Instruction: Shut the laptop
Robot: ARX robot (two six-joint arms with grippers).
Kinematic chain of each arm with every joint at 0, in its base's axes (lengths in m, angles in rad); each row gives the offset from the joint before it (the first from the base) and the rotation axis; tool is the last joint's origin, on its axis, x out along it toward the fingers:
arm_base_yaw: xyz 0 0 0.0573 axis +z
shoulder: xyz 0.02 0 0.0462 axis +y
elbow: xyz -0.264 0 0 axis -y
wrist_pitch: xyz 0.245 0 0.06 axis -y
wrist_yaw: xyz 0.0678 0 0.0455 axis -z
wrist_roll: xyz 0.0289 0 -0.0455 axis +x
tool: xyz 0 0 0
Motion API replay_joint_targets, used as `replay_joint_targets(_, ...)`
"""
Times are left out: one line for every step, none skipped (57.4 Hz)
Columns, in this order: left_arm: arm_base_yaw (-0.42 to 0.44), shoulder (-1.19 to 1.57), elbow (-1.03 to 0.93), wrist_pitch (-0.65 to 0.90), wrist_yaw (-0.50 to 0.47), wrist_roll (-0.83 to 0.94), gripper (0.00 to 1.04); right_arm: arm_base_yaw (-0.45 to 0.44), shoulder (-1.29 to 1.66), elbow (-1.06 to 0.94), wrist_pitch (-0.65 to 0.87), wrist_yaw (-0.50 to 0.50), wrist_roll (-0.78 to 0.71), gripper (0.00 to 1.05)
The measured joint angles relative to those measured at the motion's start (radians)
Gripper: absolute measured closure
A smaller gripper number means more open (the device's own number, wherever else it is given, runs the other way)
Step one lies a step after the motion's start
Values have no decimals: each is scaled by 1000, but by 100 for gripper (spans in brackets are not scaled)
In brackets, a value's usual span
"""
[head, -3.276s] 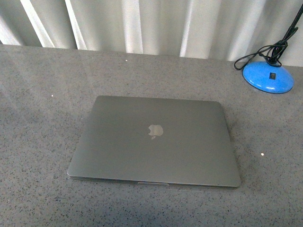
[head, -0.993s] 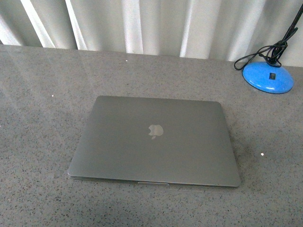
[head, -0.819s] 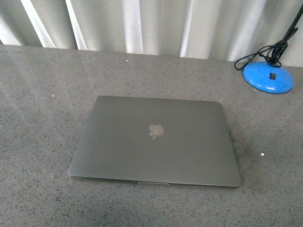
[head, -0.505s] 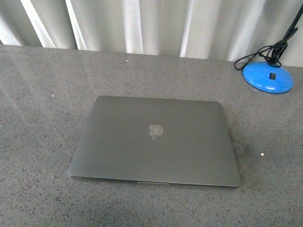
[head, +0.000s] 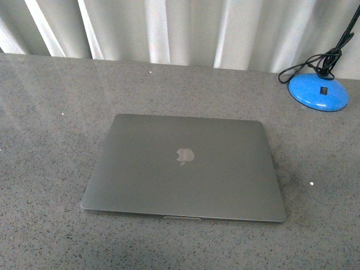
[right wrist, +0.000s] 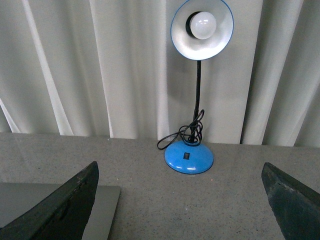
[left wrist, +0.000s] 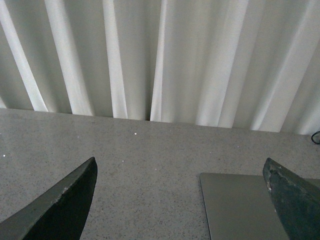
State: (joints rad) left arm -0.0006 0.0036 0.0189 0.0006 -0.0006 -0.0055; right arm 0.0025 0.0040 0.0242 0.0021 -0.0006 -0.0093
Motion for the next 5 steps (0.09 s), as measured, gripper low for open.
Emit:
replay_joint_targets(0, 0, 0, 0, 0, 0, 7, 0, 0, 0, 0, 0, 0, 10)
replay_joint_targets(0, 0, 0, 0, 0, 0, 7, 0, 0, 0, 0, 0, 0, 10)
replay_joint_targets(0, 0, 0, 0, 0, 0, 7, 0, 0, 0, 0, 0, 0, 10)
replay_joint_targets(0, 0, 0, 0, 0, 0, 7, 0, 0, 0, 0, 0, 0, 10)
replay_joint_targets(0, 0, 0, 0, 0, 0, 7, 0, 0, 0, 0, 0, 0, 10)
